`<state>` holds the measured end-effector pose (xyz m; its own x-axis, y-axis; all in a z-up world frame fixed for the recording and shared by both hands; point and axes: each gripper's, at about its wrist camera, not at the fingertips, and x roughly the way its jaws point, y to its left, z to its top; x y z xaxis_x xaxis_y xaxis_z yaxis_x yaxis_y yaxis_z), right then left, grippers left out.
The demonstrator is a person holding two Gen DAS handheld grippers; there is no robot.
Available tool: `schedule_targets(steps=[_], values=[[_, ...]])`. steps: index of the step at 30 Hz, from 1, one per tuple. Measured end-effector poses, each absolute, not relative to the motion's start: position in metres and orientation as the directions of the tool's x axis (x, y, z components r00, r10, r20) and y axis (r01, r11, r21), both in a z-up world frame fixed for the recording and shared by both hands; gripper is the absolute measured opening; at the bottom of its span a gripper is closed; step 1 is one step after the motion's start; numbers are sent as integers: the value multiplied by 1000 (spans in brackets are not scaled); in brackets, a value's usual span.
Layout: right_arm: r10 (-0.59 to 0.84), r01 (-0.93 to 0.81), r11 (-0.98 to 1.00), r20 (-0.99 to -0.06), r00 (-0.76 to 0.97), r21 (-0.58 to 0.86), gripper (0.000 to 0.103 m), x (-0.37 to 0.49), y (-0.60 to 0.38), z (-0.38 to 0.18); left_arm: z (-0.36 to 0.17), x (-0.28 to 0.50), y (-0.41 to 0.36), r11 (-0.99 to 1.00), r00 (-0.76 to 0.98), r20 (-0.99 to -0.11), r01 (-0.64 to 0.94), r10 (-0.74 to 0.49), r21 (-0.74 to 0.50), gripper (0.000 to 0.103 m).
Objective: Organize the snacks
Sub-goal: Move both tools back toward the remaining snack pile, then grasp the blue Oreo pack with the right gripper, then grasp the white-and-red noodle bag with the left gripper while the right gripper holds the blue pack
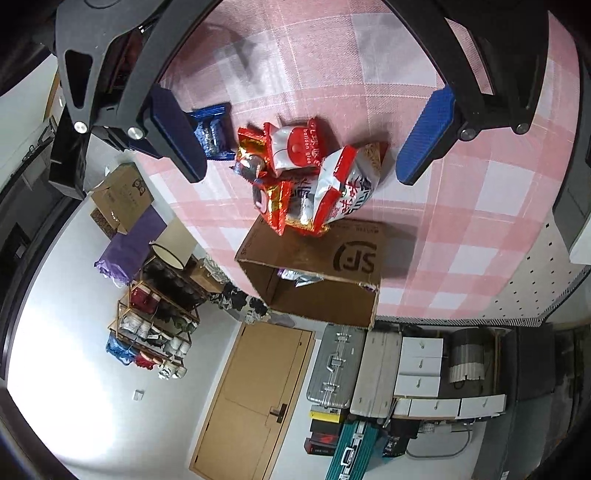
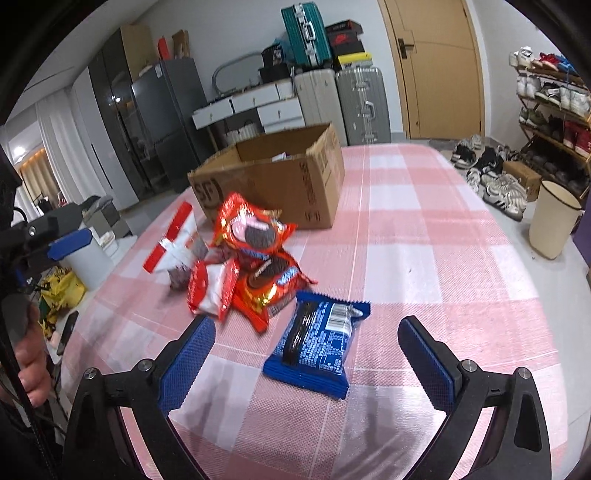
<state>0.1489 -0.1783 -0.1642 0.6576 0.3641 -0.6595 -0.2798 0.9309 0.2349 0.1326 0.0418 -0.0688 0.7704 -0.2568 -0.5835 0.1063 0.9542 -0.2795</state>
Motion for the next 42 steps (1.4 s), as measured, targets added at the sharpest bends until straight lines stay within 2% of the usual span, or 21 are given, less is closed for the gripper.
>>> schedule_targets(steps=[4, 6, 10, 19, 23, 42], values=[[359, -286, 932, -684, 635, 224, 97, 160, -173, -178, -80, 141, 42, 955, 758, -600, 101, -256, -280, 102], [360, -289, 931, -700, 616, 224, 86, 165, -170, -184, -84, 143, 42, 954, 753, -605, 98, -256, -282, 102], [364, -286, 929, -718, 593, 234, 82, 173, -167, -194, -93, 150, 44, 953, 744, -616, 93, -259, -289, 102], [384, -302, 919, -748, 541, 253, 45, 183, -164, -208, -107, 162, 47, 950, 729, -632, 84, -265, -301, 102], [386, -335, 914, -753, 533, 231, 43, 182, -157, -208, -113, 166, 48, 949, 720, -641, 78, -266, -307, 102], [435, -317, 900, -677, 594, 300, 43, 162, -180, -187, -142, 194, 66, 942, 678, -688, 18, -259, -336, 102]])
